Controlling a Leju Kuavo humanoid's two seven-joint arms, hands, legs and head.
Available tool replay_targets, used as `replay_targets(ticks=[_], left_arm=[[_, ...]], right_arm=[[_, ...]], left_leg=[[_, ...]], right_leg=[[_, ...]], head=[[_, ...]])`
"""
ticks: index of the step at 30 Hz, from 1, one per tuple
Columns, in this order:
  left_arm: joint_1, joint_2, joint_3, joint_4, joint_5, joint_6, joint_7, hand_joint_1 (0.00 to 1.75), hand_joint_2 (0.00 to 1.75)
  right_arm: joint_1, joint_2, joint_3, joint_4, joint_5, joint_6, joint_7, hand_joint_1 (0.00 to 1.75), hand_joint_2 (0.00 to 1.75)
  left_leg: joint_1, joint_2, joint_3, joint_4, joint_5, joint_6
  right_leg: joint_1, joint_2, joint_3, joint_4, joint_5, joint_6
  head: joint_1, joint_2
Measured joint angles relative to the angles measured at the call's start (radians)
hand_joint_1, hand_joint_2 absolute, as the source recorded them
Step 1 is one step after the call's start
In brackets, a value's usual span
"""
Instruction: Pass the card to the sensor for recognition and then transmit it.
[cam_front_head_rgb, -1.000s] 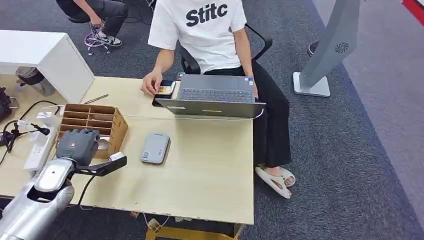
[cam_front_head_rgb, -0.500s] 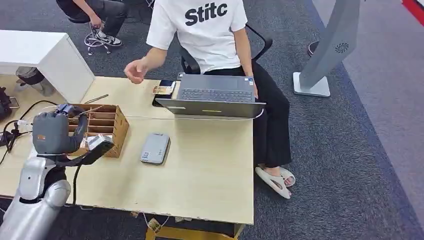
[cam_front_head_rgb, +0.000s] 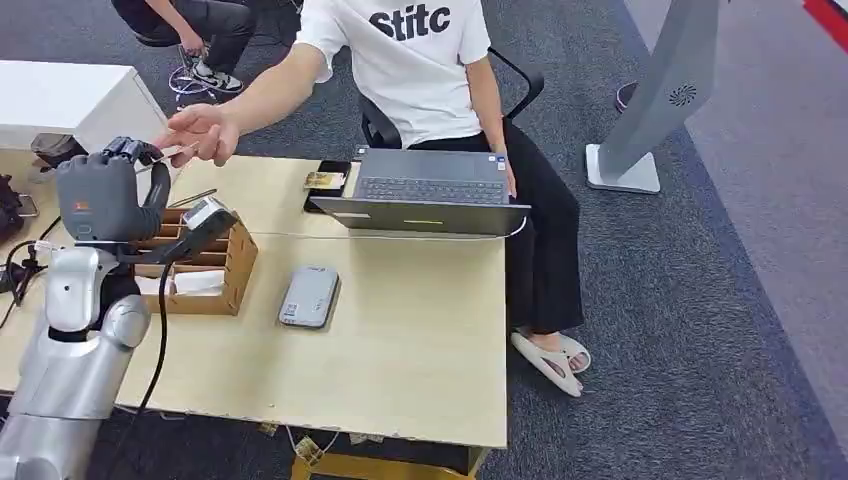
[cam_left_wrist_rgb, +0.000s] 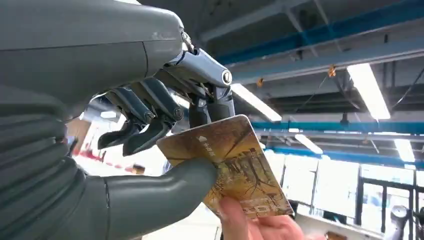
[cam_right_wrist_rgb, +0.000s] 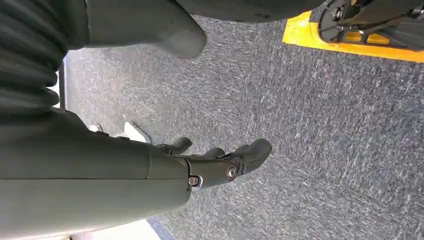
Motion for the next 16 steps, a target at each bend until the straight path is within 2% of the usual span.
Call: replay_targets(ticks=[4, 5, 13, 16], left_arm=[[-0.020, -0.019, -0.042, 0.017, -0.032, 0.006, 0.010, 1.75, 1.75], [-0.021, -0.023, -0.050, 0.019, -0.034, 0.007, 0.011, 0.00, 1.75], [-0.012, -0.058, -0.079, 0.021, -0.019, 0.075, 0.022, 0.00, 1.75], [0.017, -0.059, -0.079, 0.009, 0.025, 0.120, 0.007, 0.00, 1.75]], right_arm=[[-0.003, 0.000, 0.000, 0.000, 0.000, 0.000, 0.000, 0.00, 1.75], [-0.003, 0.000, 0.000, 0.000, 0.000, 0.000, 0.000, 0.00, 1.75], [-0.002, 0.000, 0.000, 0.000, 0.001, -0.002, 0.000, 0.00, 1.75], [-0.002, 0.000, 0.000, 0.000, 0.001, -0.002, 0.000, 0.00, 1.75]], left_leg=[[0.000, 0.001, 0.000, 0.000, 0.000, 0.000], [0.000, 0.001, 0.000, 0.000, 0.000, 0.000], [0.000, 0.001, 0.000, 0.000, 0.000, 0.000], [0.000, 0.001, 0.000, 0.000, 0.000, 0.000]], right_leg=[[0.000, 0.001, 0.000, 0.000, 0.000, 0.000], [0.000, 0.001, 0.000, 0.000, 0.000, 0.000], [0.000, 0.001, 0.000, 0.000, 0.000, 0.000], [0.000, 0.001, 0.000, 0.000, 0.000, 0.000]], head=[[0.000, 0.000], [0.000, 0.000], [0.000, 0.000], [0.000, 0.000]])
